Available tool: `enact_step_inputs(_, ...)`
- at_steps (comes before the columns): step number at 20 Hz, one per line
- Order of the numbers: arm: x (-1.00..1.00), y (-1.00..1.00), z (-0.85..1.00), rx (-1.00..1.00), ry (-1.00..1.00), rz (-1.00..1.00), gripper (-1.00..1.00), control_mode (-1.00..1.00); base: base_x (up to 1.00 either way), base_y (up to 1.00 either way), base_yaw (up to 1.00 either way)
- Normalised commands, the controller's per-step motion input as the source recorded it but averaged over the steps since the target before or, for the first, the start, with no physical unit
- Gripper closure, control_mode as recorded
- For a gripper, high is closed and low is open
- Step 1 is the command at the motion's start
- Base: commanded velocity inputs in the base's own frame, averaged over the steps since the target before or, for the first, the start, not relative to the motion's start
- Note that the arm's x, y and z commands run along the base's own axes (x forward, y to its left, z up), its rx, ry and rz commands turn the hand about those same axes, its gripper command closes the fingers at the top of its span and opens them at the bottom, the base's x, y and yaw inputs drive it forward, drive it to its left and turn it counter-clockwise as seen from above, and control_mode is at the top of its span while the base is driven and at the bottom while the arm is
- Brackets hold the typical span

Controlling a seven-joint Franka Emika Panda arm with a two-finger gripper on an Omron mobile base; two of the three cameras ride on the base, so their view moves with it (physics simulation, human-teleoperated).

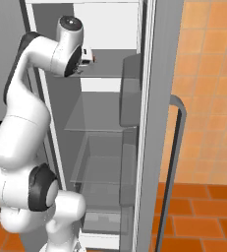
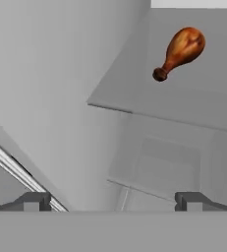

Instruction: Place one lemon wedge and one chicken drumstick in each tupperware on the nearby counter, to pack two identical lunches.

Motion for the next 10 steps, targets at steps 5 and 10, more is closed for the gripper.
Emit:
enact_step_inputs(5,0.92,-0.05,0.0,0.0,0.0,0.0,-1.0,-1.0,0.0,0.0,0.0)
enact_step_inputs(10,0.49,0.05,0.0,0.0,0.0,0.0,-1.0,-1.0,0.0,0.0,0.0)
